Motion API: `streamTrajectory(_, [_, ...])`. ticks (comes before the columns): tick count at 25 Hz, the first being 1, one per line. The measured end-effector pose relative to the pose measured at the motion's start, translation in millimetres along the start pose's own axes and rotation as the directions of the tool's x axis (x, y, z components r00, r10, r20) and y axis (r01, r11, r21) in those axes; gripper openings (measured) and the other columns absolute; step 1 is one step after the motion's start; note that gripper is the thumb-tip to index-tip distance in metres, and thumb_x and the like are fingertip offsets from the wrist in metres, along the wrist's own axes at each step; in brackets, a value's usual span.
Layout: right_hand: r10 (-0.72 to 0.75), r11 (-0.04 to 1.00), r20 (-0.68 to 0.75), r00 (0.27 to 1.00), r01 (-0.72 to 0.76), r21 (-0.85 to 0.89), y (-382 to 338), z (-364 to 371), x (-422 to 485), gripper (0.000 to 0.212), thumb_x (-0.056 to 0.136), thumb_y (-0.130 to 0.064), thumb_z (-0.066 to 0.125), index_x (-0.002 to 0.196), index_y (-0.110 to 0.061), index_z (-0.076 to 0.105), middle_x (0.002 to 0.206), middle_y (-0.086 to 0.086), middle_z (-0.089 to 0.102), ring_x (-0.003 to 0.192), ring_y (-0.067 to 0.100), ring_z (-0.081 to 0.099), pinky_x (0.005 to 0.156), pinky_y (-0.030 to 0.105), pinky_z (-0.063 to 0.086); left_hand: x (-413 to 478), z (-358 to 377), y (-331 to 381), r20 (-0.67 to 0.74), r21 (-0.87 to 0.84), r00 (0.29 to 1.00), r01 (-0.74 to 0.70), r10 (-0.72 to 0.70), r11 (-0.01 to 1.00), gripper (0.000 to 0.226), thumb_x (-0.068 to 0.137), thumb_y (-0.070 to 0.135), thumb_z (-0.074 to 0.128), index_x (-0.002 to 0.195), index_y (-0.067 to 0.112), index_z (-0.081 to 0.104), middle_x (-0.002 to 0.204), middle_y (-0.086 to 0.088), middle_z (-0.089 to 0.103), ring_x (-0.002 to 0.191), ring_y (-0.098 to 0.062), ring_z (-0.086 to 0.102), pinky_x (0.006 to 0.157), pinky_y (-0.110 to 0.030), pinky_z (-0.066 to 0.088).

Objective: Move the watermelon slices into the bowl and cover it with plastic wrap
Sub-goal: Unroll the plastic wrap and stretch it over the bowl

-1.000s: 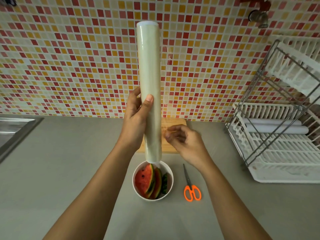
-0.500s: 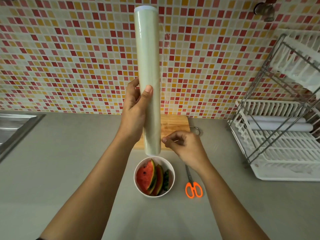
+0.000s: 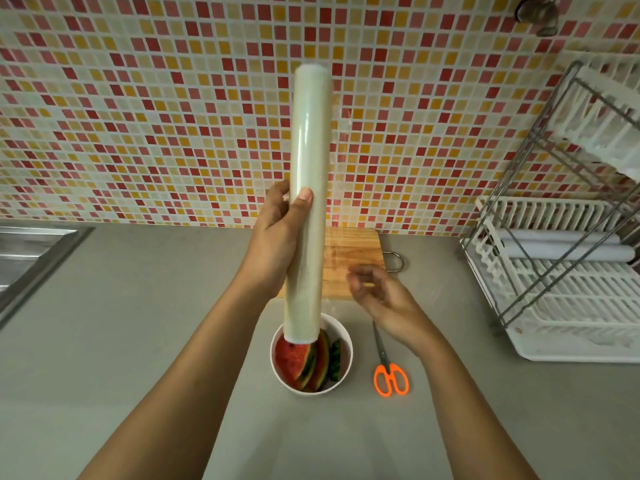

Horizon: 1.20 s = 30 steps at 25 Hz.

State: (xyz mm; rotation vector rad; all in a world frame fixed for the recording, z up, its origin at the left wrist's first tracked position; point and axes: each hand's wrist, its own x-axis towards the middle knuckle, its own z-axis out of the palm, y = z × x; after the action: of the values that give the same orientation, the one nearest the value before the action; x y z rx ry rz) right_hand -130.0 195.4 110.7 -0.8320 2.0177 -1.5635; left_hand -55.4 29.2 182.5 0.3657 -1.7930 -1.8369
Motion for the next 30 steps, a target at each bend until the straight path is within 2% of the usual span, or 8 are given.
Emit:
streamTrajectory(3, [-0.016, 0.991, -0.226, 0.974, 0.045, 0.123, -13.5, 15.1, 17.1, 0.065, 0.071, -0.078, 0.037, 0.11, -0.031, 0.06, 0.102, -0.007, 0.068, 0.091, 0.01, 0.067, 0.078, 0.031, 0.056, -12.9, 3.8, -22.8, 0.017, 0.06, 0.993, 0.119, -0.12, 0.991, 0.044, 0.091, 0.049, 0.05, 0.131, 0.031, 0.044, 0.108, 0.0, 0.062, 0.095, -0.018, 0.065, 0.076, -0.034, 0.057])
streamTrajectory(5, [0.044, 0.987, -0.225, 0.973, -0.008, 0.161, -23.2, 28.6, 33.1, 0.07, 0.073, -0.078, 0.03, 0.11, -0.027, 0.06, 0.097, 0.0, 0.07, 0.085, 0.015, 0.069, 0.074, 0.037, 0.059, -21.1, 6.9, -34.9, 0.042, 0.045, 0.982, 0.18, -0.182, 0.983, 0.041, 0.093, 0.046, 0.05, 0.13, 0.028, 0.046, 0.111, -0.003, 0.063, 0.095, -0.02, 0.066, 0.077, -0.035, 0.057])
streamTrajectory(8, [-0.013, 0.994, -0.351, 0.936, 0.05, 0.096, -20.8, 44.8, 43.4, 0.038, 0.089, -0.057, 0.041, 0.08, -0.025, 0.059, 0.066, -0.002, 0.062, 0.057, 0.004, 0.06, 0.058, 0.026, 0.053, -28.9, 8.9, -47.1, 0.027, 0.027, 0.977, 0.211, -0.212, 0.977, 0.029, 0.094, 0.045, 0.048, 0.12, 0.033, 0.052, 0.108, 0.0, 0.065, 0.091, -0.013, 0.068, 0.075, -0.031, 0.055])
streamTrajectory(11, [-0.087, 0.996, -0.484, 0.871, 0.087, -0.022, -5.0, 51.9, 45.4, 0.032, 0.096, -0.033, 0.047, 0.066, -0.021, 0.047, 0.055, -0.008, 0.049, 0.05, -0.002, 0.048, 0.049, 0.012, 0.035, -35.1, 9.3, -53.5, -0.026, 0.07, 0.964, 0.267, -0.266, 0.961, 0.019, 0.088, 0.055, 0.047, 0.104, 0.047, 0.053, 0.106, 0.009, 0.064, 0.095, -0.011, 0.064, 0.079, -0.031, 0.053])
streamTrajectory(16, [-0.071, 0.997, -0.505, 0.86, 0.078, -0.007, 11.9, 50.9, 41.5, 0.021, 0.096, -0.03, 0.047, 0.081, -0.017, 0.054, 0.066, -0.012, 0.055, 0.06, -0.009, 0.052, 0.056, 0.007, 0.038, -42.8, 10.0, -65.0, -0.158, 0.215, 0.957, 0.275, -0.244, 0.937, 0.048, 0.074, 0.058, 0.067, 0.111, 0.033, 0.049, 0.099, 0.013, 0.064, 0.082, -0.002, 0.065, 0.071, -0.028, 0.055])
streamTrajectory(20, [-0.031, 0.999, -0.514, 0.857, 0.034, -0.002, 24.5, 44.3, 37.5, 0.028, 0.097, -0.03, 0.045, 0.073, -0.017, 0.049, 0.059, -0.008, 0.047, 0.054, 0.004, 0.046, 0.055, 0.019, 0.036, -46.5, 3.4, -73.1, -0.187, 0.113, 0.916, 0.379, -0.355, 0.918, 0.026, 0.086, 0.047, 0.058, 0.098, 0.025, 0.065, 0.09, -0.001, 0.07, 0.081, -0.02, 0.067, 0.074, -0.039, 0.057])
streamTrajectory(25, [0.007, 1.0, -0.51, 0.86, -0.007, 0.003, 42.3, 40.3, 33.4, 0.034, 0.097, -0.028, 0.044, 0.08, 0.001, 0.055, 0.068, 0.01, 0.056, 0.064, 0.017, 0.049, 0.06, 0.026, 0.038, -49.9, -8.3, -75.2, -0.085, -0.134, 0.853, 0.503, -0.516, 0.854, 0.038, 0.091, 0.044, 0.046, 0.106, 0.01, 0.056, 0.078, -0.013, 0.067, 0.057, -0.021, 0.065, 0.048, -0.028, 0.052])
streamTrajectory(30, [0.081, 0.996, -0.483, 0.872, -0.084, 0.016, 63.8, 38.8, 29.1, 0.037, 0.097, -0.034, 0.044, 0.08, -0.003, 0.056, 0.062, 0.0, 0.053, 0.061, 0.017, 0.049, 0.06, 0.027, 0.04, -56.3, -6.5, -91.9, -0.153, 0.268, 0.889, 0.458, -0.432, 0.848, 0.051, 0.074, 0.052, 0.071, 0.107, 0.019, 0.048, 0.096, -0.001, 0.062, 0.083, -0.02, 0.066, 0.065, -0.035, 0.055])
